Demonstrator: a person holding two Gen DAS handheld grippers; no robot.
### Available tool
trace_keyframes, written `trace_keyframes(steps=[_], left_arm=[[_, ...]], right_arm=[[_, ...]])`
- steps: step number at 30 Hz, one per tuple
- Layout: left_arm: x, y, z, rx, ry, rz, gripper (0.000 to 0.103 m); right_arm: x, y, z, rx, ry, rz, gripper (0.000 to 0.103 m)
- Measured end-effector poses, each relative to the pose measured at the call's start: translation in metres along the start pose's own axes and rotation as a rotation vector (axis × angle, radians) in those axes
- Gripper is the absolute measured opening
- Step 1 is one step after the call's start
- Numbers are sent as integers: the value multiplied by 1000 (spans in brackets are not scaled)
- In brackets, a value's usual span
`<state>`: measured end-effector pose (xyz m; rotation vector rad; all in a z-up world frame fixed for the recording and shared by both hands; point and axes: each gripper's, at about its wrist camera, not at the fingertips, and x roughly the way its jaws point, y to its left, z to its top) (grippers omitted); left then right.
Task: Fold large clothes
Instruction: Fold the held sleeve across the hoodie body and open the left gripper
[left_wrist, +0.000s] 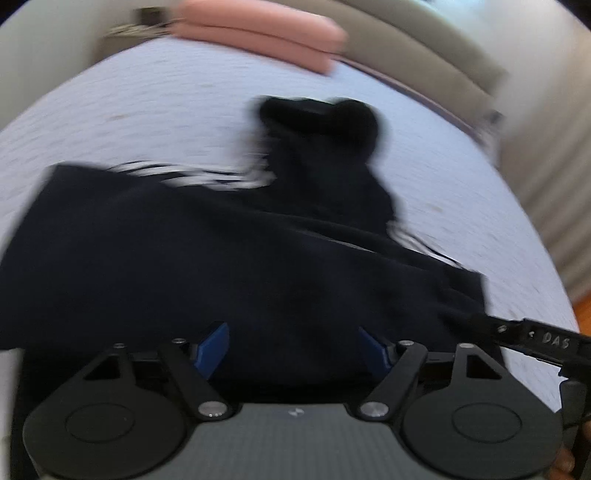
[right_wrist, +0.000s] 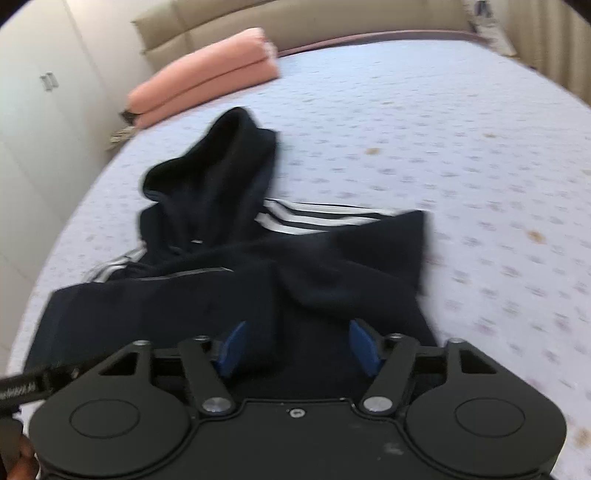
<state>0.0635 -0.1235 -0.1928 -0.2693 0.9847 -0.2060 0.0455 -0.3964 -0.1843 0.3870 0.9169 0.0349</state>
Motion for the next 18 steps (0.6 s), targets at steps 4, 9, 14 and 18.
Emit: trace_keyframes(steps=[4, 9, 14, 18], left_arm=[[-12, 37, 6, -62, -55, 156, 77], [-19, 64, 20, -115, -64, 207, 76], [-37, 63, 31, -62, -118, 253, 75], [-41, 52, 44, -35, -145, 220, 75]], right_arm=[[43, 12, 13, 4, 66, 85, 78], [77, 18, 14, 41, 153, 179, 39], [39, 42, 17, -143, 46, 184, 12], [-17, 38, 31, -200, -98, 76, 11]])
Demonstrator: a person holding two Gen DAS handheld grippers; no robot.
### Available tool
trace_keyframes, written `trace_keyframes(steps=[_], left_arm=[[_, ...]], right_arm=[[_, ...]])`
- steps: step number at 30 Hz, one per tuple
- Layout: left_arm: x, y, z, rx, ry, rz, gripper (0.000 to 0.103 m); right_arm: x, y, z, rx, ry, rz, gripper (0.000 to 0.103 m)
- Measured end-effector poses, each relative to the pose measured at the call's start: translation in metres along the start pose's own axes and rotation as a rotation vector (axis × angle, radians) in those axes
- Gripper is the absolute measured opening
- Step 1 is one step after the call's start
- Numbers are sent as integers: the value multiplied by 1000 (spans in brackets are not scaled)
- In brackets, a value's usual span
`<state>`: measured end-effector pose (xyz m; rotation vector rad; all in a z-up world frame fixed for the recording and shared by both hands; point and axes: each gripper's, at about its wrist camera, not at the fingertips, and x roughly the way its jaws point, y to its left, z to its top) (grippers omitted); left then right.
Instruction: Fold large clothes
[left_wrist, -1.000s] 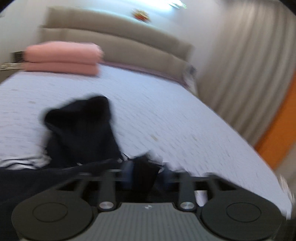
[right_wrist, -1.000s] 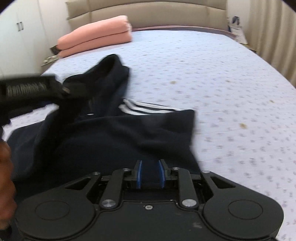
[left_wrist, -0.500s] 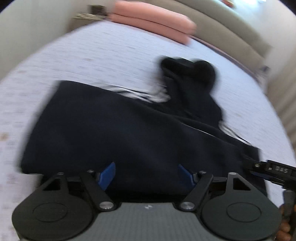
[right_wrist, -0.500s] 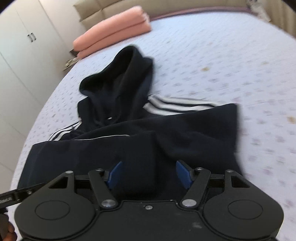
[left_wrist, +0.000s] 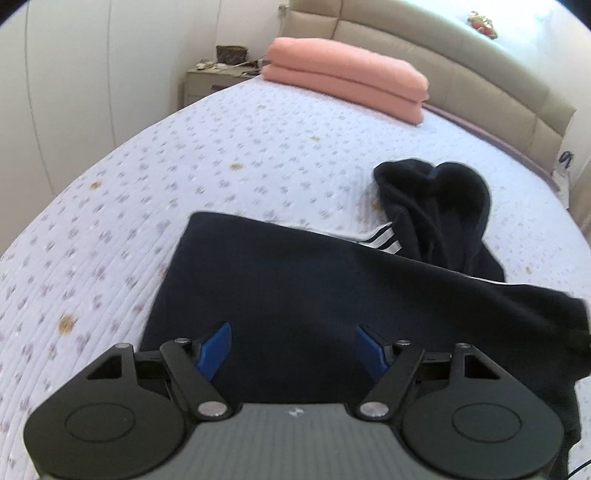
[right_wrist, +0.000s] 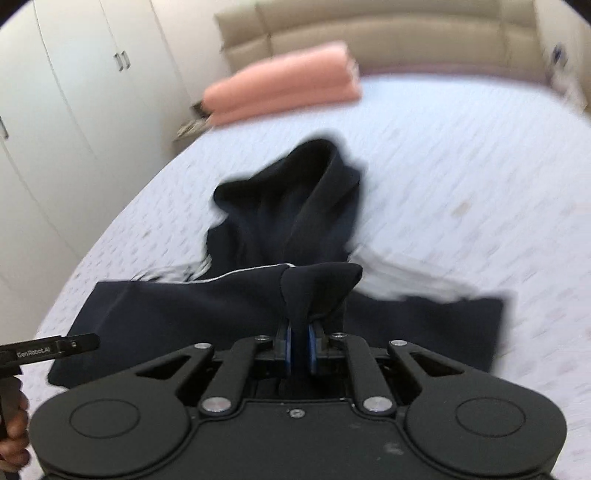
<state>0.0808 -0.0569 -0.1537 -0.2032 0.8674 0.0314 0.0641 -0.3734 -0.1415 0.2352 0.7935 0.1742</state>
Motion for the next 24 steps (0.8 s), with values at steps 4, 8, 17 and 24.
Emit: trace_keyframes(steps=[4, 8, 17, 24], left_arm=[[13, -14, 5, 36, 1, -26, 76], [62, -27, -6, 91, 127, 30, 74], [16, -24, 29, 24, -22, -93, 63], [60, -41, 44, 69, 39, -161, 37]], right_arm=[[-23, -23, 4, -24, -28, -193, 11], [9, -61, -17, 53, 132, -311, 30], [-13, -64, 3, 66, 59, -354, 60], [38, -35, -7, -43, 147, -341, 11]])
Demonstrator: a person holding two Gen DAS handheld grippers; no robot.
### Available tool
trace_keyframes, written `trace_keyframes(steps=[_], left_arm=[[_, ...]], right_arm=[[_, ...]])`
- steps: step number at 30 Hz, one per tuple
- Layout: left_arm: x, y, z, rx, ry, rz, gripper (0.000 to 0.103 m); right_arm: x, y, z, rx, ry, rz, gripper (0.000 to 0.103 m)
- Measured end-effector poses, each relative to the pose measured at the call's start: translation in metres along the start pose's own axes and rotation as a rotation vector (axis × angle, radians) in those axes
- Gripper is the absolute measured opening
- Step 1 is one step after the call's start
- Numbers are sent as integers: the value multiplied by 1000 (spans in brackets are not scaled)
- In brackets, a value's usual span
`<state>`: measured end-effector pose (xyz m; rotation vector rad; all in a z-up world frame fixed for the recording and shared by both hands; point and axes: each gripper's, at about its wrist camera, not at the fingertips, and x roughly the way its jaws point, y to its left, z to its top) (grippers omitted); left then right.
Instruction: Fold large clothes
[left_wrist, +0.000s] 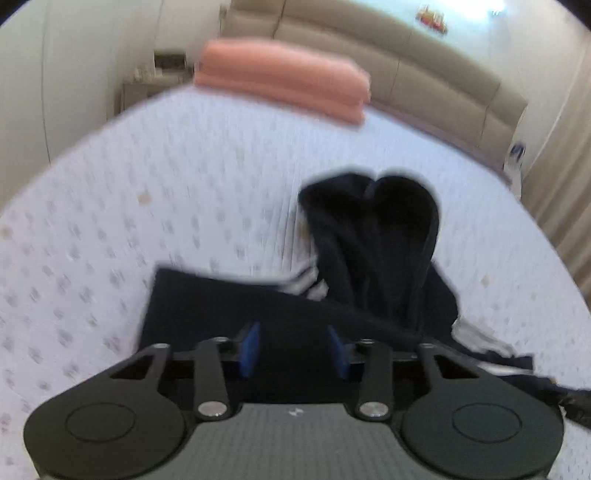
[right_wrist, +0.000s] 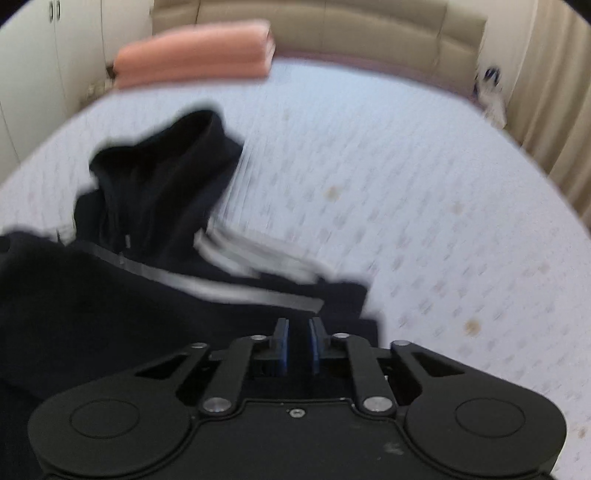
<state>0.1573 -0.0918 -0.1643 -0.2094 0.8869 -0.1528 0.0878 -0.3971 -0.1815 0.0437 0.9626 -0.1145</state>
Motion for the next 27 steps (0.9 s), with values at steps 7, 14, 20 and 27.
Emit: trace_keyframes(steps=[7, 14, 20, 27], left_arm=[[20, 12, -14, 37, 35, 21, 39], [16, 10, 59, 67, -100, -6, 46], [91, -3, 125, 76, -90, -49, 67], [165, -9, 135, 89, 23, -40, 65]], right_arm=[[26, 2, -8, 7, 121, 7, 11], [-10, 12, 54, -59, -62, 164, 29], [42, 33, 122, 76, -151, 272, 51], [108, 66, 170, 158, -121, 268, 70]])
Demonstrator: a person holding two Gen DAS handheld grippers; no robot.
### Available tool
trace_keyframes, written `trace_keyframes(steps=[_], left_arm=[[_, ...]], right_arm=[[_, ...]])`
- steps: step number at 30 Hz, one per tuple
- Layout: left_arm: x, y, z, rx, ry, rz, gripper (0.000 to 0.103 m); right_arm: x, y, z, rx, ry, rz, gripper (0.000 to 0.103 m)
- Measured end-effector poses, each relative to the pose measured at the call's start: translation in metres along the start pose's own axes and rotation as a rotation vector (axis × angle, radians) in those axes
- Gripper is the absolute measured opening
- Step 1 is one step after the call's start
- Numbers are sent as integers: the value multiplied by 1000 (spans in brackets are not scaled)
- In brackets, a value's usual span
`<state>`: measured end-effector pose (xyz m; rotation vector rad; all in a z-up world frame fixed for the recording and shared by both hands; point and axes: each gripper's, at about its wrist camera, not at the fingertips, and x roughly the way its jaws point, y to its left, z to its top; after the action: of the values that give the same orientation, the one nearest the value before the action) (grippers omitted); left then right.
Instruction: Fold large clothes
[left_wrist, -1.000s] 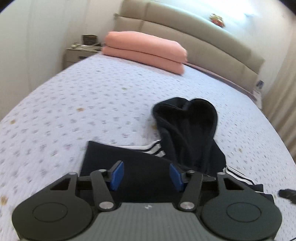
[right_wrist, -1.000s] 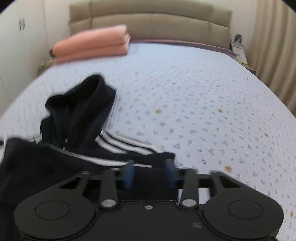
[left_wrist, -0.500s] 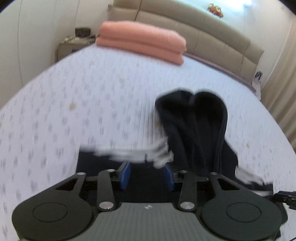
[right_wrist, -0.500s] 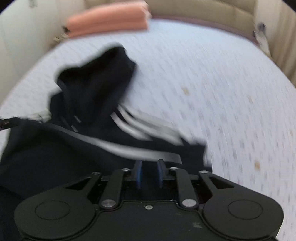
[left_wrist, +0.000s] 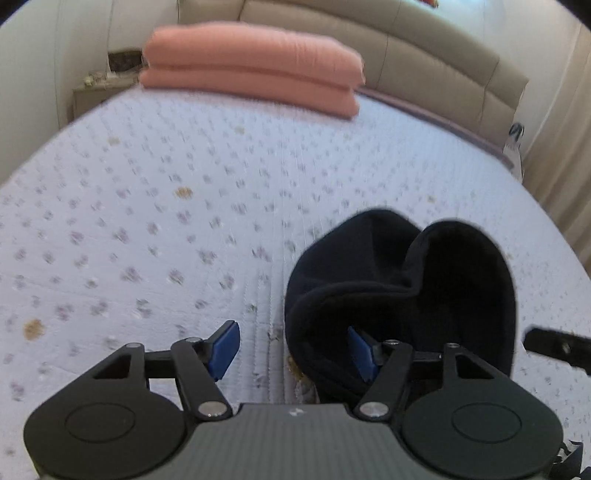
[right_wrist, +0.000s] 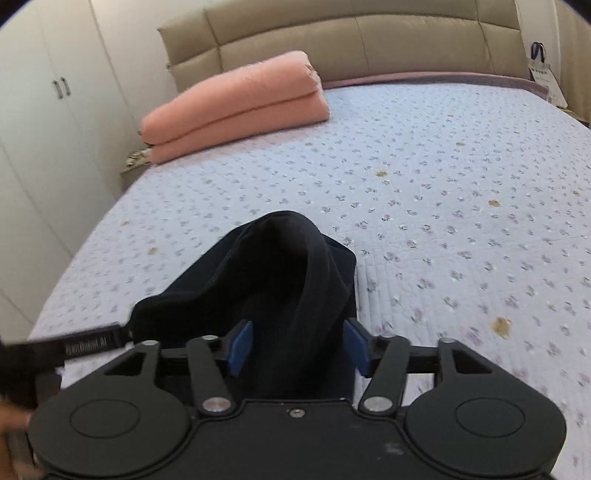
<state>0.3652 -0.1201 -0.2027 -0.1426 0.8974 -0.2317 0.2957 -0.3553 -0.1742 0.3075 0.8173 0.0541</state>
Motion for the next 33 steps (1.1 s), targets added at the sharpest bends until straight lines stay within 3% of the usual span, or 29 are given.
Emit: trace_keyframes(steps=[2, 5, 6, 7, 8, 10, 13, 16, 18, 20, 21, 22, 24, 27, 30, 33], left_arm=[[15, 3, 0, -16, 25, -13, 61], [34, 1, 1, -15, 69, -6, 27], [35, 1, 1, -14, 59, -16, 9], [31, 1, 3, -14, 33, -18, 8], [26, 2, 5, -13, 10, -15, 8], [5, 12, 11, -36, -48, -52, 8], [-27, 38, 16, -105, -140, -183, 8], [-31, 56, 11, -92, -119, -208, 8], [-13, 74, 0, -102, -39, -221, 8], [14, 98, -17, -182, 88, -243, 18], [20, 107, -26, -213, 103, -278, 18], [15, 112, -32, -233, 79, -315, 19], [2, 110, -34, -193, 70, -291, 23], [-21, 107, -32, -103, 62, -249, 39], [-42, 112, -25, -54, 76, -280, 41], [-66, 112, -12, -24, 30, -262, 47]], right_arm=[[21, 3, 5, 10, 26, -30, 70], [46, 4, 7, 31, 65, -69, 66], [53, 5, 7, 19, 74, -91, 47], [57, 7, 6, -1, 77, -108, 20], [59, 7, 6, -28, 72, -108, 12], [46, 1, 8, -51, 13, -86, 8], [8, -23, 14, -27, -89, -14, 8], [-17, -56, 8, 29, -124, 33, 7], [-12, -79, -4, 72, -70, 7, 7], [5, -110, -20, 188, 15, 6, 14], [15, -123, -29, 234, 65, -3, 22], [22, -130, -37, 251, 105, -6, 23], [18, -130, -45, 229, 130, 0, 28], [-4, -133, -45, 192, 154, 17, 61], [-35, -139, -39, 185, 143, 26, 61], [-54, -131, -21, 155, 91, -2, 61]])
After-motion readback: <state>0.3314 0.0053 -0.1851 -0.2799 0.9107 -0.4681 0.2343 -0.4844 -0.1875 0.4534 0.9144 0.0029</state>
